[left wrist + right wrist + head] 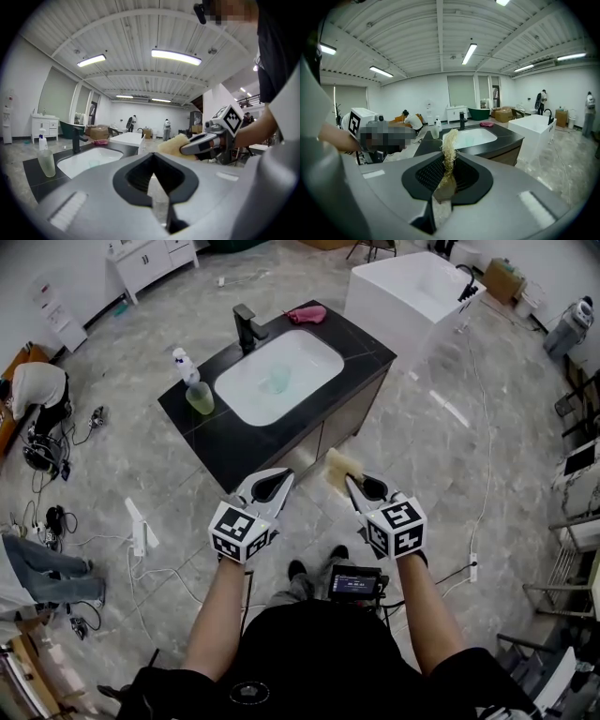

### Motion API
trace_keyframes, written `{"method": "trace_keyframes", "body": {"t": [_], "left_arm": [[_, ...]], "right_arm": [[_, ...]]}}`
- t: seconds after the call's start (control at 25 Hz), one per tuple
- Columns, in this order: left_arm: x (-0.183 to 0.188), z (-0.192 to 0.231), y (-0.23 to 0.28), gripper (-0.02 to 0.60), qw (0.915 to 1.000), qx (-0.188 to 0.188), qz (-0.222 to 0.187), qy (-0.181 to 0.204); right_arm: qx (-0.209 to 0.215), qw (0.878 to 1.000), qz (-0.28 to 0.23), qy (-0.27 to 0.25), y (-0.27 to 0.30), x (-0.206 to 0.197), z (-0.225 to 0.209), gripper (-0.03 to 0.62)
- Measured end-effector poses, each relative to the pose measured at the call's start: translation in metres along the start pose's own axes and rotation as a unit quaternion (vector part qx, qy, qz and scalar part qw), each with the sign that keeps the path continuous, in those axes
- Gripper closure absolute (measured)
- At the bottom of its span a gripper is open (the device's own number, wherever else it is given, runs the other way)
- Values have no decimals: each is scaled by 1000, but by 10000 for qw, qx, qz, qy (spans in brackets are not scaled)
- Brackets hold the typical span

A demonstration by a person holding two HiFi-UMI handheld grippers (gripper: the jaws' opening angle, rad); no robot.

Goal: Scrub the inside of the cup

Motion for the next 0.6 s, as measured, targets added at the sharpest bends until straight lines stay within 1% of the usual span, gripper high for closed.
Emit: {"method": "trace_keyframes", "body": {"t": [0.28, 0.44, 0.6], "left_arm": [[-1, 21, 31, 581, 9998, 105, 187, -20], [7, 41, 59, 581, 9993, 238, 270, 29], [23, 66, 95, 581, 9987, 424, 292, -18]], "right_arm": [[127, 9999, 19, 19, 26, 13, -26, 549], [248, 9997, -20, 31, 51, 28, -56, 549], [362, 9993, -81, -87, 75, 52, -95, 549]]}}
Point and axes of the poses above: the fingertips, and each gripper's own axes: y forward along the fingers, z to its left, x out of its top, the point moved 3 cm from there along -y, backward along the fingers, and after that the axes turned 4 degrees about z, right-handed, at the moved point
